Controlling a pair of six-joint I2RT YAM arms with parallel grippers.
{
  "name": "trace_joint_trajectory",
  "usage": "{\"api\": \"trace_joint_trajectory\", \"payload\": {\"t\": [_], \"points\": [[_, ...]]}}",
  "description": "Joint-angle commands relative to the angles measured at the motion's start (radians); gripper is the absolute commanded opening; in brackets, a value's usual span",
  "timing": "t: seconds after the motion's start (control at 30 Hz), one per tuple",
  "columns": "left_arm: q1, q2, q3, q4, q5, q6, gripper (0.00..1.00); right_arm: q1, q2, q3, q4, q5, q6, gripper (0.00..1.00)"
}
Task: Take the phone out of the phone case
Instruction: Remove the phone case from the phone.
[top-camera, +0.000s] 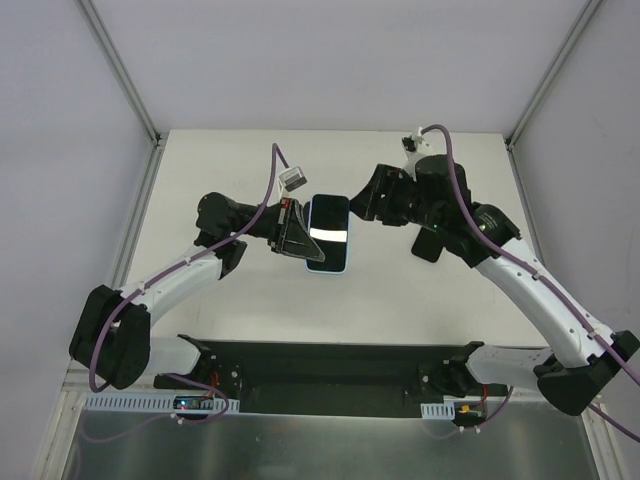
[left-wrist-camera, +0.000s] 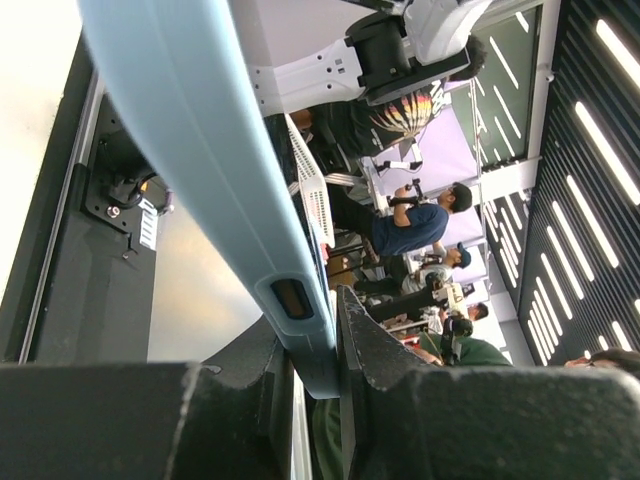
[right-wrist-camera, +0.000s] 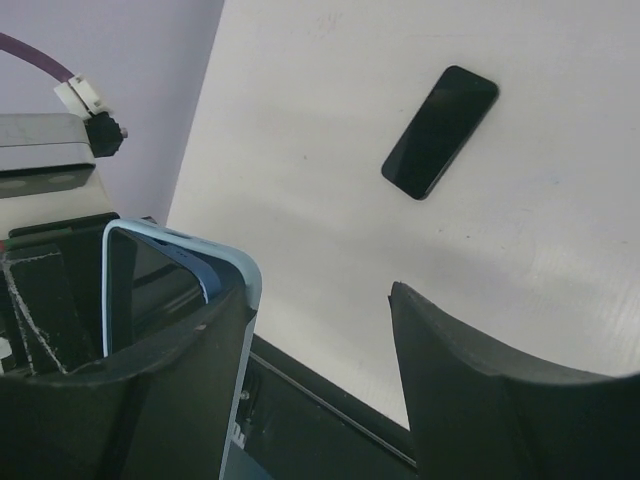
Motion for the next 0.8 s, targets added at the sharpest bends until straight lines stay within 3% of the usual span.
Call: {"api": "trace_joint_trajectory", "payload": {"t": [0.0, 0.13, 0.27, 0.47, 0.77], "points": [[-0.023, -0.1, 0.071, 0.448, 0.02, 0.088, 0.0, -0.022, 0.047, -0.144, 0.12, -0.337, 0.061, 0.62], [-0.023, -0.094, 0.063, 0.455, 0.023, 0.085, 0.0, -0.022, 0.047, -0.215, 0.322, -0.506, 0.115, 0.62], [-0.023, -0.07, 0.065, 0.475, 0.029, 0.076, 0.0, -0.021, 0.05, -0.252, 0.401, -0.638, 0.13, 0.62], [-0.021, -0.01, 0.088, 0.564, 0.031, 0.015, 0.0, -0.013, 0.0, -0.31, 0.379, -0.704, 0.08, 0.62], [-0.018, 0.041, 0.137, 0.577, 0.049, -0.005, 0.0, 0.06, -0.059, -0.347, 0.24, -0.647, -0.043, 0.62]]}}
